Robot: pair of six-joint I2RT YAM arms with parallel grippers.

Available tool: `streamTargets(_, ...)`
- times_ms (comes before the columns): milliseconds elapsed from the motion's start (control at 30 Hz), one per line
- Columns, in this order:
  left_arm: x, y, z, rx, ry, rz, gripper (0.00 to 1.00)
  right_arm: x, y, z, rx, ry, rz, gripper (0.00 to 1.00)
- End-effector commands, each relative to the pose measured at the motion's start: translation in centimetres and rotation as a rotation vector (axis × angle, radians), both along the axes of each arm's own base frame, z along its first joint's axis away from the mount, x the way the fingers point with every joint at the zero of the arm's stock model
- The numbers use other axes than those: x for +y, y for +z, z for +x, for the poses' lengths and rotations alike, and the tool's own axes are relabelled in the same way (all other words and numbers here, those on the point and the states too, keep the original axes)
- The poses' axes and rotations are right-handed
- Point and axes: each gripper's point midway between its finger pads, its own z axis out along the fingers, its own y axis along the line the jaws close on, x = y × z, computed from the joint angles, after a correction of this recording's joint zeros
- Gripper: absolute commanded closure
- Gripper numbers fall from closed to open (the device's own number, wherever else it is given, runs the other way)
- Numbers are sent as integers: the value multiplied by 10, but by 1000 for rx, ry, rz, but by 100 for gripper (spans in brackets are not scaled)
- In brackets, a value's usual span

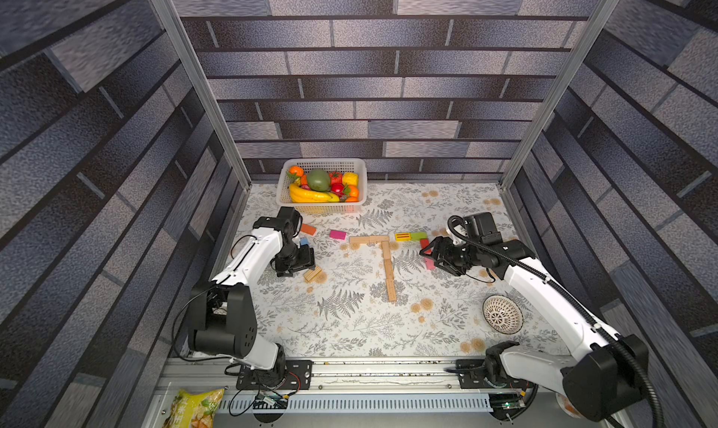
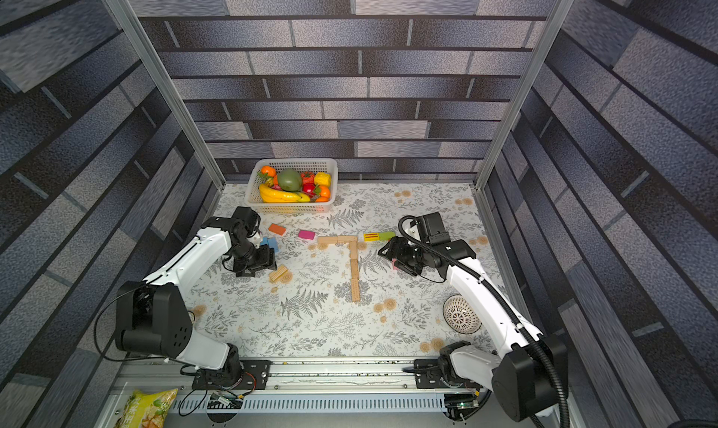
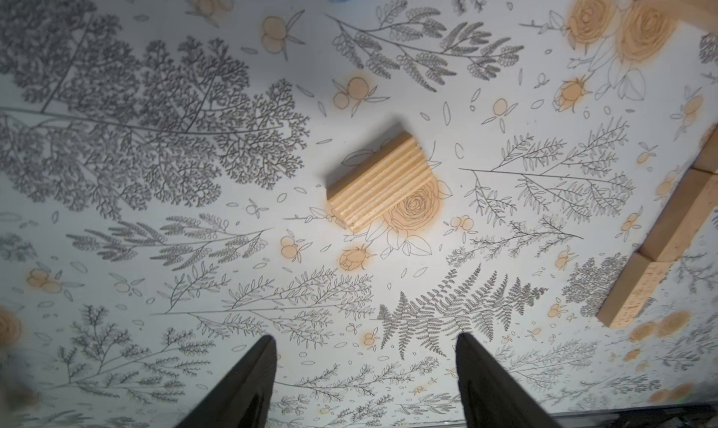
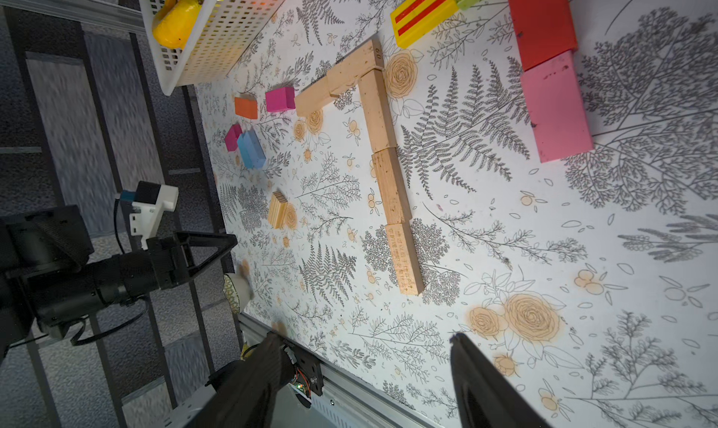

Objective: Assemble the number 7 with building blocks
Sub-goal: Pick up the building block from the center of the board.

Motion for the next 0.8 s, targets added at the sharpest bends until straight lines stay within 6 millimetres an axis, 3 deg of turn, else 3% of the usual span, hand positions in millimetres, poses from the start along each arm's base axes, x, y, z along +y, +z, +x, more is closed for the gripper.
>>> streamTargets(0, 0, -17, 11, 2, -196, 123, 25, 0, 13, -1, -14, 2, 17, 29)
streamTargets(167, -5, -42, 27, 24, -240, 163, 25, -3, 23, -5, -24, 1, 7, 29)
streamTargets(333, -3, -52, 35, 35, -252, 182, 25, -7, 21, -12, -18, -3, -5, 29)
streamTargets(567, -9, -66, 30, 69, -256, 154, 26, -11, 13, -19, -6, -26, -3, 29)
streamTargets(767, -12, -68, 24, 77, -252, 150, 33, -12, 14, -20, -13, -35, -1, 29)
